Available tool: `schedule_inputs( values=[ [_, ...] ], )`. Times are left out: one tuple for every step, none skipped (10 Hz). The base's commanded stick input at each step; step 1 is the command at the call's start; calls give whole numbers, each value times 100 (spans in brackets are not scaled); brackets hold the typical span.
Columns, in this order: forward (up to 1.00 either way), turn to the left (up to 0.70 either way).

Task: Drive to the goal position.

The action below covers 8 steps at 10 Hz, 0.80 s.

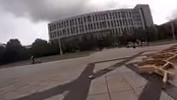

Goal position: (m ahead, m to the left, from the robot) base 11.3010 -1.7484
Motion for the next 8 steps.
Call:
schedule_inputs(
  values=[
    [30, 12],
    [30, 12],
    [30, 12],
    [30, 12],
    [30, 12],
    [30, 12],
    [30, 12],
    [30, 13]
  ],
)
